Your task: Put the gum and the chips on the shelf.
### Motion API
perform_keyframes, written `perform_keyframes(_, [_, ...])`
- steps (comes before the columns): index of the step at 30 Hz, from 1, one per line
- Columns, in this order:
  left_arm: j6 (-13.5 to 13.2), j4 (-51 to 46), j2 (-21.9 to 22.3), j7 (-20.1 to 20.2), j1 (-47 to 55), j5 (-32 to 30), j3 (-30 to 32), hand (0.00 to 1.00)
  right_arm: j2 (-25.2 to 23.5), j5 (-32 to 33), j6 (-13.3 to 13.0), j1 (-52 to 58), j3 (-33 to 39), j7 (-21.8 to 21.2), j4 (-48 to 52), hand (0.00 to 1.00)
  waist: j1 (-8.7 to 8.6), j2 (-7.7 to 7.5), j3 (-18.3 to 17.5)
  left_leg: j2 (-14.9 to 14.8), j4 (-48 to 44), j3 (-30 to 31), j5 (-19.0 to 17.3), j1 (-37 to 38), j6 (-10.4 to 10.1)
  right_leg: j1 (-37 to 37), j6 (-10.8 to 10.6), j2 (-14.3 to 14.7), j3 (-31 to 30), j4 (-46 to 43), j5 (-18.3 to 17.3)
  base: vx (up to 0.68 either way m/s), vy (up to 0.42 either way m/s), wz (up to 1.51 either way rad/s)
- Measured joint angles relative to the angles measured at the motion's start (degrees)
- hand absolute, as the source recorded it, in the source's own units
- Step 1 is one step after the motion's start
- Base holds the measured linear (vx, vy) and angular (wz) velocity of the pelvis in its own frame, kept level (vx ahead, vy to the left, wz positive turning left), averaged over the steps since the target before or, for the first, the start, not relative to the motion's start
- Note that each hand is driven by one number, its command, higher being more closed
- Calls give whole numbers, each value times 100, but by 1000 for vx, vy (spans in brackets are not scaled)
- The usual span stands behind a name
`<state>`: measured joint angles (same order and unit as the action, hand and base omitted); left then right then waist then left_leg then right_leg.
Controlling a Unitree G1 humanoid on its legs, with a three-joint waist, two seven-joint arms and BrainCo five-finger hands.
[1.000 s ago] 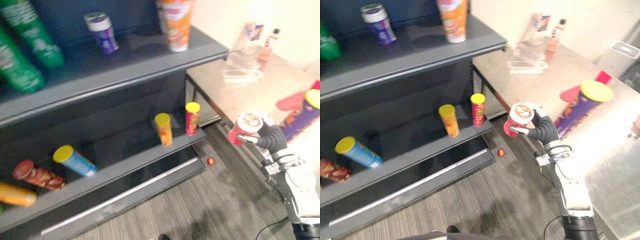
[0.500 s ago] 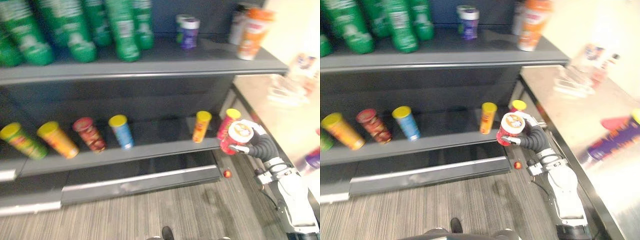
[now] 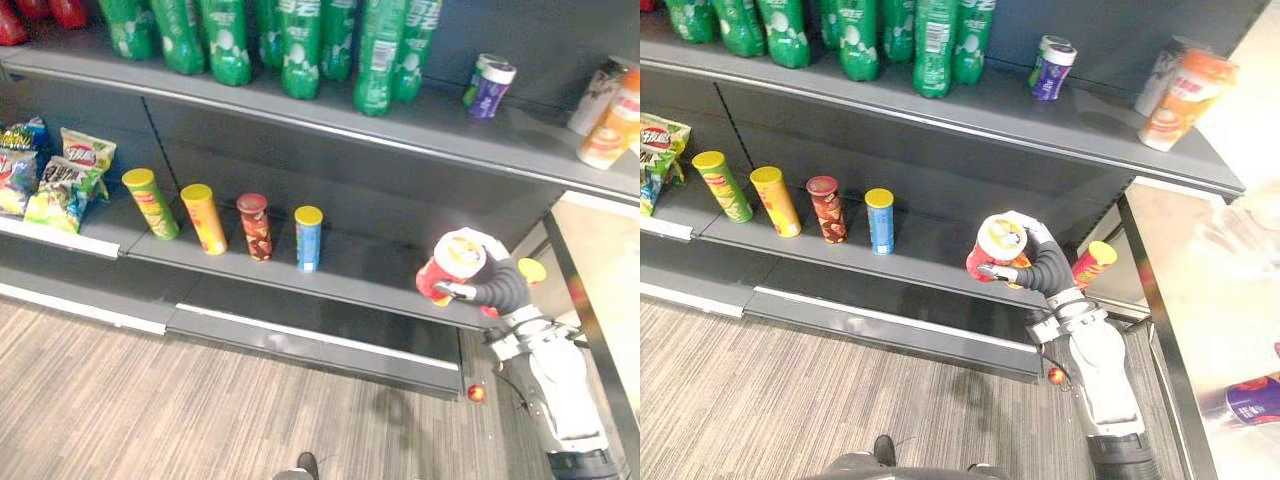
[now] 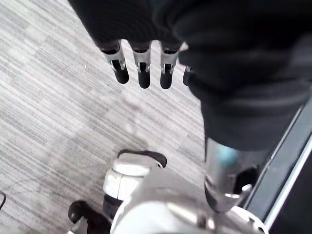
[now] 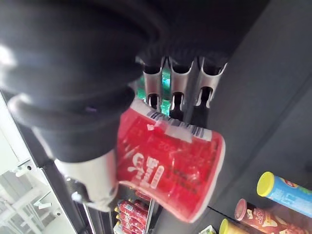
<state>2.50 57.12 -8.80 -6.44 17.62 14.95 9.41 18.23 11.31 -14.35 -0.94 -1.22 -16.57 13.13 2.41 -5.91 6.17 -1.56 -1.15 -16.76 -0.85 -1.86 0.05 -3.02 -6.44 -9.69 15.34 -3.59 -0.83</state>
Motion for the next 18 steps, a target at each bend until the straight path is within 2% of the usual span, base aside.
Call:
perform_keyframes(2, [-89, 8, 42, 17, -2, -7, -2, 0, 2, 1, 27, -14, -10, -8, -33, 100, -12, 20, -14, -3, 372, -46, 229, 150, -71, -38, 3, 68, 4, 149, -118, -21, -155, -24])
perform_keyframes(4, [-151, 38, 114, 45, 2, -19, -2, 0, 24, 2, 117, -5, -6, -5, -54, 100, -103, 171, -6, -50, 720, -25, 466, 307, -129, -25, 64, 176, 19, 153, -165, -10, -121, -8])
perform_keyframes(6, [-297, 118, 202, 37, 10, -44, -10, 0, 160, 1, 219, 3, -31, -20, -67, 100, -99, 318, -63, -157, 721, -7, 504, 328, -137, -40, 99, 285, 47, 162, -216, 8, -110, 0])
perform_keyframes(18, [-319, 109, 155, 375, 24, -45, -27, 0, 142, -2, 225, -45, -166, -13, -86, 100, -95, 289, -63, -157, 722, -70, 450, 440, -181, -231, 120, 307, 6, 346, -198, 28, -4, -1])
